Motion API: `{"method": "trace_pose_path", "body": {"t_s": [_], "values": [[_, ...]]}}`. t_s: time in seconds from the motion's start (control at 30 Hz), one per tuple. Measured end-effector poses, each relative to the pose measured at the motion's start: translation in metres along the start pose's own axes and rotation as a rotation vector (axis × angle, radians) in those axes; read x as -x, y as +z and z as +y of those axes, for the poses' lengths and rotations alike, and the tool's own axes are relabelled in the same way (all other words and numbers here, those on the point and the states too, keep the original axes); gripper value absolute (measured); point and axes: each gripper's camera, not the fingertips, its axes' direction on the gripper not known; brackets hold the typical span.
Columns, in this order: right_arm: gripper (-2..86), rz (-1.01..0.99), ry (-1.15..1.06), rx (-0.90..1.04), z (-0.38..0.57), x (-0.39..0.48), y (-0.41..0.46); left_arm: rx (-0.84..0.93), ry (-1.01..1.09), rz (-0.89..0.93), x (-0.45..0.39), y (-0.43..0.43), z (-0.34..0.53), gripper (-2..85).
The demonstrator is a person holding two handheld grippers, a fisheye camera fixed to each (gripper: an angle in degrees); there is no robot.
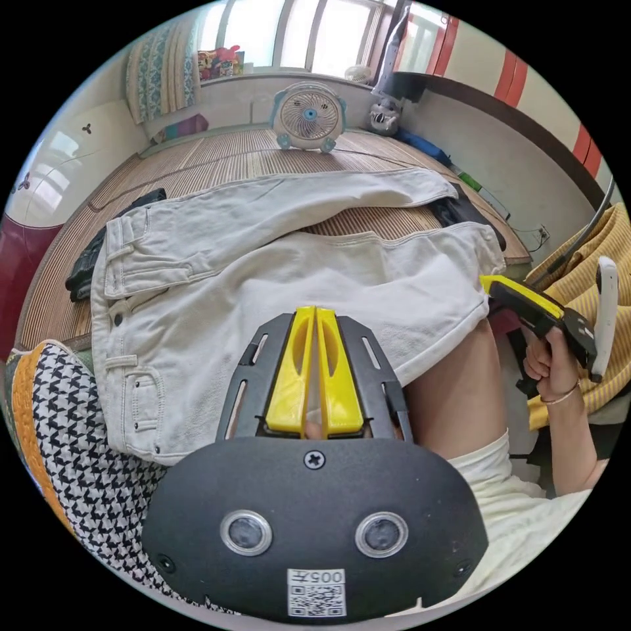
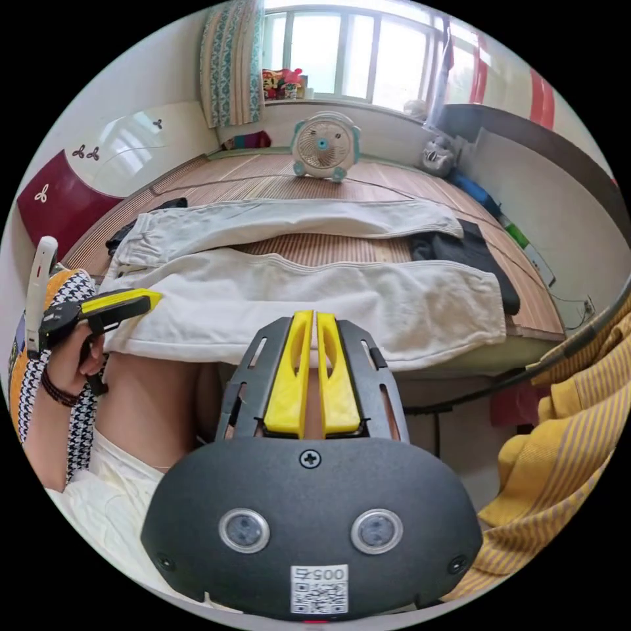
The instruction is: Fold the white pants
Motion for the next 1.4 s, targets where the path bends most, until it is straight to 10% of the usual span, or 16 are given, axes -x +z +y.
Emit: {"method": "trace_pose_path", "body": {"t_s": [1.4], "values": [[-1.5, -0.102, 0.035, -0.002, 0.029, 0.023, 0.049, -0.017, -0.008, -0.027, -0.035, 0.019, -0.034, -0.1]]}}
